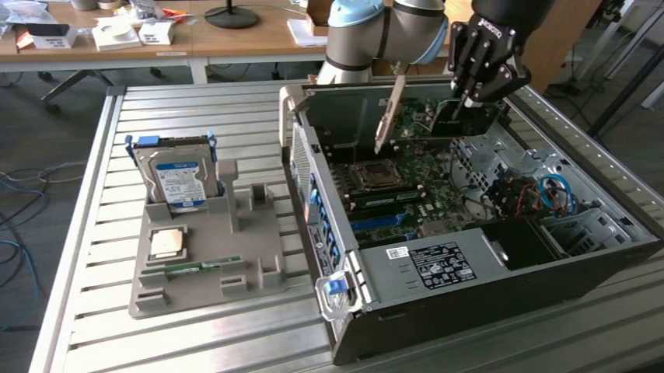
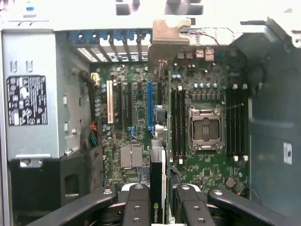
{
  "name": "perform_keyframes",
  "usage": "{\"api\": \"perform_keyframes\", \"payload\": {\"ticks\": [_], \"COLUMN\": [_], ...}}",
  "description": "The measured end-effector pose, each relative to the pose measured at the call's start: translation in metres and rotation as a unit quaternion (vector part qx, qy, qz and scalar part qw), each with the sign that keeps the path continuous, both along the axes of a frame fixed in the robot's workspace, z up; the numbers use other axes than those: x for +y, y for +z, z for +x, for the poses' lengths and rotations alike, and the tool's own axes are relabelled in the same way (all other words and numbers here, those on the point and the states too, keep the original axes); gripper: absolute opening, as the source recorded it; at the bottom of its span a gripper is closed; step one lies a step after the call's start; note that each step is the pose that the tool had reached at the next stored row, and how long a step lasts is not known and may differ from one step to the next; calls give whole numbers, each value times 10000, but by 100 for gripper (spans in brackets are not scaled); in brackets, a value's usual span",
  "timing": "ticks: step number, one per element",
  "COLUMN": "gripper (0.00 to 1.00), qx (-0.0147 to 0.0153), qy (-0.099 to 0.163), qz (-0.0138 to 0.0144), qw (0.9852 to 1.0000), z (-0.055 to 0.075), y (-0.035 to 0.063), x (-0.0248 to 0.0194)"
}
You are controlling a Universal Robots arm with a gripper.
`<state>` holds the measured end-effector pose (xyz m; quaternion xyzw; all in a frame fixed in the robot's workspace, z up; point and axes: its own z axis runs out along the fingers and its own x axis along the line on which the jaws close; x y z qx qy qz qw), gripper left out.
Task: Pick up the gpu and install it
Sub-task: 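Insert the gpu into the slot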
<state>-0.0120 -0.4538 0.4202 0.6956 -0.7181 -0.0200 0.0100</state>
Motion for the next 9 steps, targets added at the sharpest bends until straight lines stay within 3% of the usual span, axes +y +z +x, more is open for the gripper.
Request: {"api": "perform_keyframes", "payload": {"ticks": [4, 9], "gripper": [26, 26], "qx": [-7, -57], "qy": [72, 185], "qz": [-2, -3], "qw": [10000, 9998], "z": [-14, -21], "y": [-6, -37], "x": [10, 18]}}
